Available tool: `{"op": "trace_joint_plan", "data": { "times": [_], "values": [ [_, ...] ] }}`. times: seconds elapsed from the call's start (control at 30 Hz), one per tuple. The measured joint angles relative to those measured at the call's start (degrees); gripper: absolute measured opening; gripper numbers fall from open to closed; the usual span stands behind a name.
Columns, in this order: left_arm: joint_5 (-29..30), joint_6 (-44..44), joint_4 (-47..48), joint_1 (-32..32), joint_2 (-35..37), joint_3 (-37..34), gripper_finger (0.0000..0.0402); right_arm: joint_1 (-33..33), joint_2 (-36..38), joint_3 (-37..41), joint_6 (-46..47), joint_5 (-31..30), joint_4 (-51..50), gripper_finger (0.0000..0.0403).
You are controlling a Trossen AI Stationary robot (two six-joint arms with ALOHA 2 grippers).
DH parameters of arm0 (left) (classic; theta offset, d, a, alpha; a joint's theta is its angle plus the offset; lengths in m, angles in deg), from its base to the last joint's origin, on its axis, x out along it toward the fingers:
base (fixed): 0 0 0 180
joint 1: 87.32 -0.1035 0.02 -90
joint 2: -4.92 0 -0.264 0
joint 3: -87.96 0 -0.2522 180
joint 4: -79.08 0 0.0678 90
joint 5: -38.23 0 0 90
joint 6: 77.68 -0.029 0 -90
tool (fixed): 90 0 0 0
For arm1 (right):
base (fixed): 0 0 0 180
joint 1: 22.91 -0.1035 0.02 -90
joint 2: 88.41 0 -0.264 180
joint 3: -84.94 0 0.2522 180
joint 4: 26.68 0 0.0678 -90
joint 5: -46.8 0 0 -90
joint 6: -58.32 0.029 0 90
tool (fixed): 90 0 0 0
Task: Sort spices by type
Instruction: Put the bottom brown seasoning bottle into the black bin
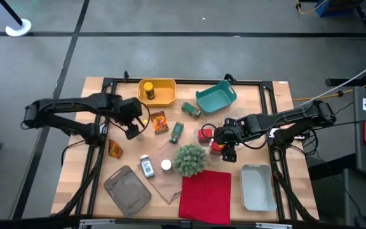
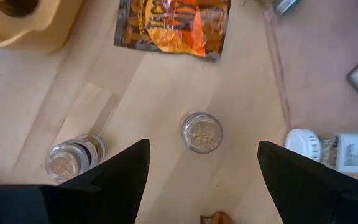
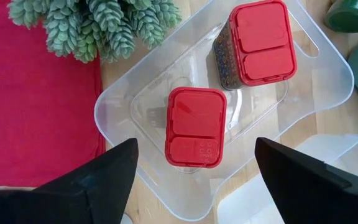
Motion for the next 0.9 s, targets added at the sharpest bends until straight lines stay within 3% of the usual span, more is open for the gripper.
{"op": "trace_joint_plan", "data": {
  "times": [0.53, 0.9],
  "values": [
    [1.3, -0.6, -0.8, 1.5, -13.9, 0.0, 0.0282, 0.0, 0.0, 0.0, 0.0, 0.0, 0.0, 0.0324],
    [1.3, -0.6, -2.0, 1.5, -19.5, -0.1, 0.0282, 0.0, 0.0, 0.0, 0.0, 0.0, 0.0, 0.0324]
  ]
}}
